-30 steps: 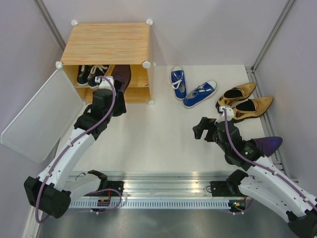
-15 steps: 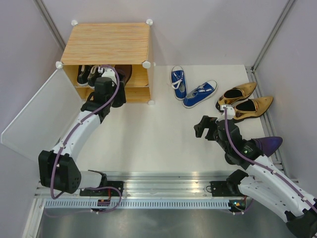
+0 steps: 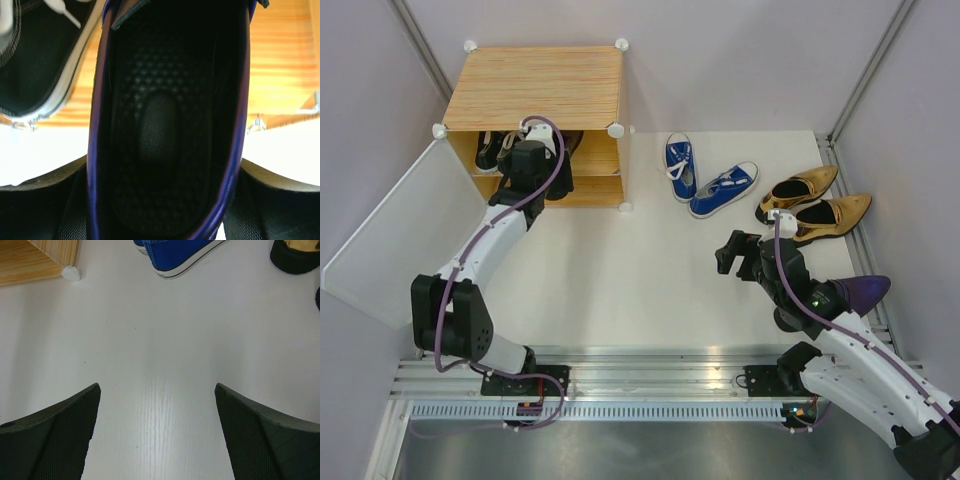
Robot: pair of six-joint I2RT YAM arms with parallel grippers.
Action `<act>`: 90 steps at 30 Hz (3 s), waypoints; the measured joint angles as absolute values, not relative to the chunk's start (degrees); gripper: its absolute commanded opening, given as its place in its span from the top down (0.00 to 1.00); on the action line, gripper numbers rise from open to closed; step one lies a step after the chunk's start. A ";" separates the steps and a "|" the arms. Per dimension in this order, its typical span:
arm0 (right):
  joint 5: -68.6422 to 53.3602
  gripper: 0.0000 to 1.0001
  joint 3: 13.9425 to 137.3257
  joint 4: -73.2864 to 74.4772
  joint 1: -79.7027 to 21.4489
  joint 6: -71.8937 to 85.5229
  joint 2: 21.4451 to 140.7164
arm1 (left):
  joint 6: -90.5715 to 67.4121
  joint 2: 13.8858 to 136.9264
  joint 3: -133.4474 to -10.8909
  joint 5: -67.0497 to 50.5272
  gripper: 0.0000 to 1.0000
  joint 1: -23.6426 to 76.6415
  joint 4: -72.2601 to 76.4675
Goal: Place and organize the shoes in the shoe cabinet
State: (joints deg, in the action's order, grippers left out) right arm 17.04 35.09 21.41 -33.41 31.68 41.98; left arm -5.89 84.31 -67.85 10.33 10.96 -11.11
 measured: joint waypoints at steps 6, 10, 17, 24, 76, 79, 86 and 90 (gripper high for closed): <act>16.99 0.02 35.05 21.39 -32.47 31.66 42.44 | -5.19 87.42 -71.05 10.35 0.98 10.61 -9.93; 16.99 0.02 35.05 21.37 -31.88 31.66 42.68 | -4.82 88.97 -72.23 10.44 0.98 10.24 -9.67; 16.82 0.02 35.05 21.34 -30.85 31.62 43.20 | -4.60 91.02 -73.25 10.59 0.98 9.56 -8.27; 16.56 0.02 35.03 21.15 -29.74 31.59 43.51 | -4.45 93.21 -74.35 10.57 0.98 8.95 -7.42; 13.52 0.02 34.39 20.18 -27.86 31.35 42.26 | -5.06 87.61 -76.16 8.86 0.14 8.69 -5.39; 13.45 0.02 34.37 20.18 -27.86 31.38 42.17 | -5.08 87.57 -76.14 8.62 0.14 8.69 -5.58; 13.30 0.02 34.37 20.14 -27.86 31.35 42.17 | -5.72 87.57 -75.66 7.55 0.04 8.69 -6.13; 13.15 0.02 34.35 20.14 -27.83 31.29 42.17 | -5.74 87.57 -74.54 7.33 0.02 8.69 -6.59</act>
